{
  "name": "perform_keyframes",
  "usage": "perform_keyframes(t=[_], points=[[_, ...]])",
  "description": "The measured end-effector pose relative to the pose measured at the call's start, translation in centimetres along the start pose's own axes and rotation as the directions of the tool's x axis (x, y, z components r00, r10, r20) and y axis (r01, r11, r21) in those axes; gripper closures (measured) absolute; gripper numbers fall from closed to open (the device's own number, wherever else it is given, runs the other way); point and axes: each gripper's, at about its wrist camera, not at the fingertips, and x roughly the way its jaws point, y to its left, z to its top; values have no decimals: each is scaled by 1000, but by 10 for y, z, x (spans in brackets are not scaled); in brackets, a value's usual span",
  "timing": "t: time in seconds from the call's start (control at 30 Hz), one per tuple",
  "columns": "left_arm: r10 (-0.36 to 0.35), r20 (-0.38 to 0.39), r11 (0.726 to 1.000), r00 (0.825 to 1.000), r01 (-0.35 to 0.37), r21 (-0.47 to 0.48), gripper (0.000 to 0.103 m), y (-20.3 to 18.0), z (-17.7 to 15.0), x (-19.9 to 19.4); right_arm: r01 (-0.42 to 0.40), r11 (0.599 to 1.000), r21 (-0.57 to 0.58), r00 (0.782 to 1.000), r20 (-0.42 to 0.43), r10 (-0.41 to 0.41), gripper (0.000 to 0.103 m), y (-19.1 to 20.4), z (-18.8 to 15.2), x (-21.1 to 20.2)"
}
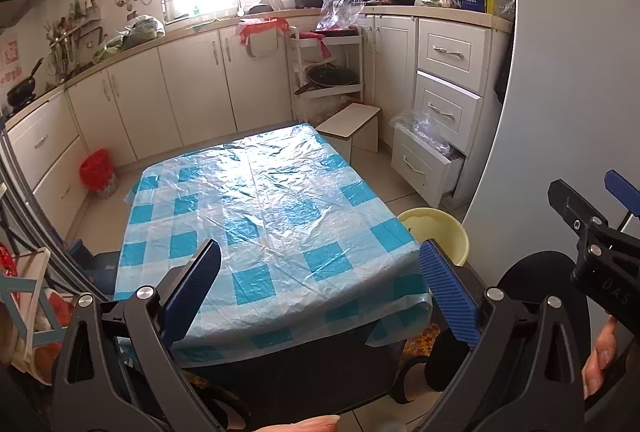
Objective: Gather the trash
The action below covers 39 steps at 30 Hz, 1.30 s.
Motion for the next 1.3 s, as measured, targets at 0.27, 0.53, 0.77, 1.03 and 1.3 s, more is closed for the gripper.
perform_keyframes(t=[0.27,0.53,0.77,1.03,1.3], points=[[9,9,1000,1000,-9,6,8,-3,0,-5,2,1000,6,1000,4,-2,7,-2,-4,-2],[13,16,1000,1000,-13,11,8,-6,1,-8,0,1000,9,1000,9,-1,7,-4,-5,-6],[-18,8,1000,1000,18,-5,8,-6,3,-10,-3,1000,6,1000,14,3,7,-5,-4,-8],[-39,36,998,999,41,-55,8,10,-5,-6,-24,1000,2,1000,11,24,7,-4,-5,-6],[7,-3,995,1000,-8,-104,8,48,-3,-1,-35,999,-14,999,6,35,7,5,-4,-4]])
